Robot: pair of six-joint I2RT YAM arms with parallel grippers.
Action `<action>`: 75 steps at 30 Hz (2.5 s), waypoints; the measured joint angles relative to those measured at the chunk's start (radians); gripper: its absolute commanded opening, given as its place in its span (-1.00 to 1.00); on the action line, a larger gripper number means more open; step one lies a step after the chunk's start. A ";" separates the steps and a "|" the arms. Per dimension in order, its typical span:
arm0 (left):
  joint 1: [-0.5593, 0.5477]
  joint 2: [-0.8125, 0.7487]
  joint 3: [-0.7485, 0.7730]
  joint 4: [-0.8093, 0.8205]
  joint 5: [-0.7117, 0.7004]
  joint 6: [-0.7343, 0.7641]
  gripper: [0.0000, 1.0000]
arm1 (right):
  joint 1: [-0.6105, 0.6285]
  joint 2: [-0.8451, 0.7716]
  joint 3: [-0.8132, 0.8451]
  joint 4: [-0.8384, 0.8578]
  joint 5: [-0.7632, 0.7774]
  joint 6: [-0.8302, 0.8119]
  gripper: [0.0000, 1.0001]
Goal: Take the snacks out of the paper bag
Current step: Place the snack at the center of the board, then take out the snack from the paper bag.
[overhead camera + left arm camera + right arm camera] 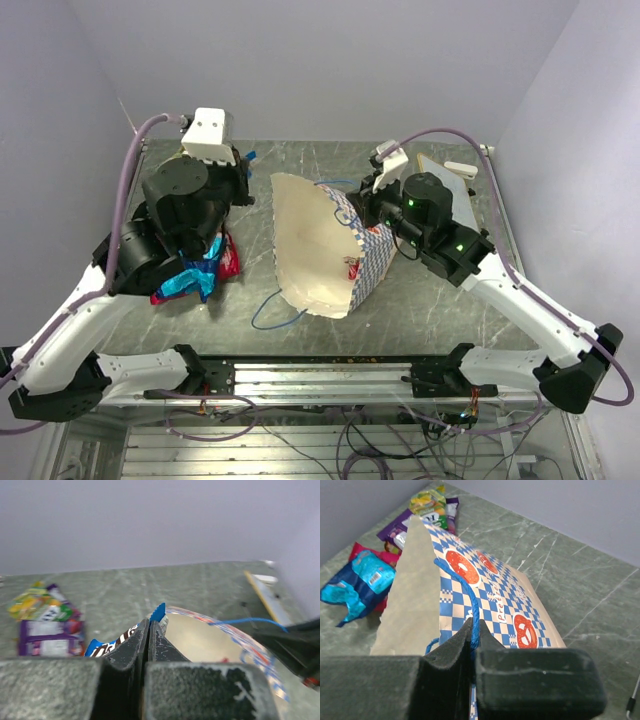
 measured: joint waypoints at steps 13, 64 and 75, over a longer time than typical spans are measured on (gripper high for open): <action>0.338 0.167 -0.166 0.134 -0.203 0.105 -0.86 | -0.004 0.130 0.000 0.019 -0.102 -0.213 -1.00; 0.782 0.891 -0.055 0.369 0.124 0.462 0.82 | -0.079 0.077 -0.011 0.126 -0.184 -0.406 -1.00; 0.782 0.576 -0.094 0.180 0.302 0.188 0.89 | -0.036 0.077 -0.015 0.141 -0.175 -0.383 -1.00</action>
